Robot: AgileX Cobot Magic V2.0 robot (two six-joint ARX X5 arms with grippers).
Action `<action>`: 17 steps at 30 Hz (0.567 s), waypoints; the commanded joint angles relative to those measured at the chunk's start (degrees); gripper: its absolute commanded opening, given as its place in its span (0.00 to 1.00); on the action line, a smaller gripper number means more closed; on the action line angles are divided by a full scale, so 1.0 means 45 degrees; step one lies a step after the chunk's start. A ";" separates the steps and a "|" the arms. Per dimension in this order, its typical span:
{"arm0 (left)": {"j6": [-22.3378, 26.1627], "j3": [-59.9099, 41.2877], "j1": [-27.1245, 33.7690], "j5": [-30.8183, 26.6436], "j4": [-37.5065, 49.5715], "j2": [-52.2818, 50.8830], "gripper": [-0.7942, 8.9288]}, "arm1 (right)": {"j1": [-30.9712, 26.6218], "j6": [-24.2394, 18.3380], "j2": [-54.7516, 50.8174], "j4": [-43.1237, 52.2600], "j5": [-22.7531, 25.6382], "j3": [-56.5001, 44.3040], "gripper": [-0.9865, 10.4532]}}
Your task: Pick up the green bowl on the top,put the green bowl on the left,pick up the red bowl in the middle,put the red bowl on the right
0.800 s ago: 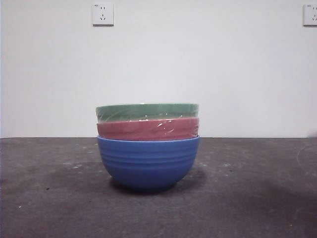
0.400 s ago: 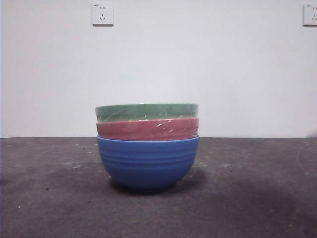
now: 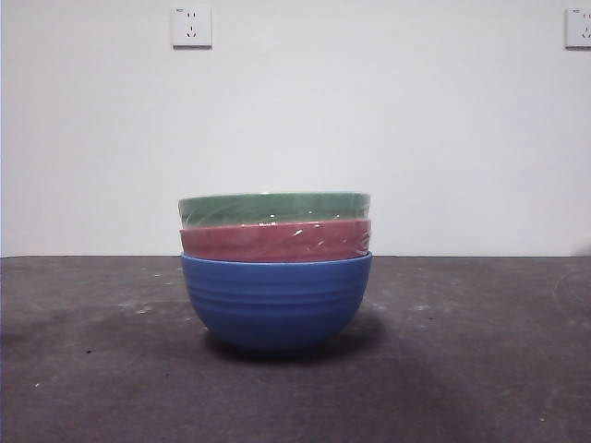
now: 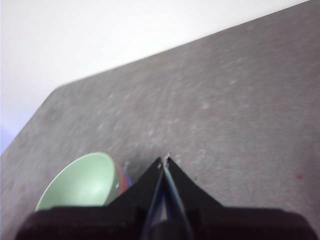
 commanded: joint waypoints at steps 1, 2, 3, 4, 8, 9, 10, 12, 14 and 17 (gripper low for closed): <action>0.0709 0.0850 0.0044 0.0967 -0.0267 0.1462 0.07 | -0.0005 -0.1044 0.0918 -0.0287 -0.0913 0.0797 0.09; 0.0923 0.1122 0.0044 0.1307 -0.0398 0.1938 0.07 | -0.0005 -0.1180 0.1190 -0.0359 -0.1331 0.1005 0.09; 0.1151 0.1443 0.0044 0.1695 -0.0602 0.2506 0.07 | -0.0005 -0.1336 0.1477 -0.0447 -0.1865 0.1209 0.09; 0.1399 0.1768 0.0039 0.1991 -0.0845 0.3079 0.07 | 0.0000 -0.1467 0.1758 -0.0495 -0.2356 0.1375 0.09; 0.2234 0.2817 0.0015 0.3215 -0.1554 0.5081 0.08 | 0.0000 -0.1778 0.2618 -0.0563 -0.3395 0.1666 0.09; 0.2346 0.2987 0.0015 0.3594 -0.1588 0.5450 0.08 | 0.0000 -0.1778 0.2739 -0.0578 -0.3405 0.1666 0.11; 0.2322 0.3143 0.0015 0.3954 -0.1579 0.5833 0.09 | 0.0000 -0.1773 0.2880 -0.0607 -0.3400 0.1666 0.16; 0.2249 0.3366 -0.0015 0.4143 -0.1588 0.6373 0.22 | 0.0000 -0.1724 0.3055 -0.0675 -0.3400 0.1666 0.25; 0.2225 0.3492 -0.0146 0.4133 -0.1549 0.6732 0.43 | 0.0000 -0.1564 0.3123 -0.0733 -0.3400 0.1666 0.29; 0.1953 0.3546 -0.0500 0.4007 -0.1263 0.7072 0.46 | 0.0000 -0.1569 0.3143 -0.0767 -0.3400 0.1666 0.31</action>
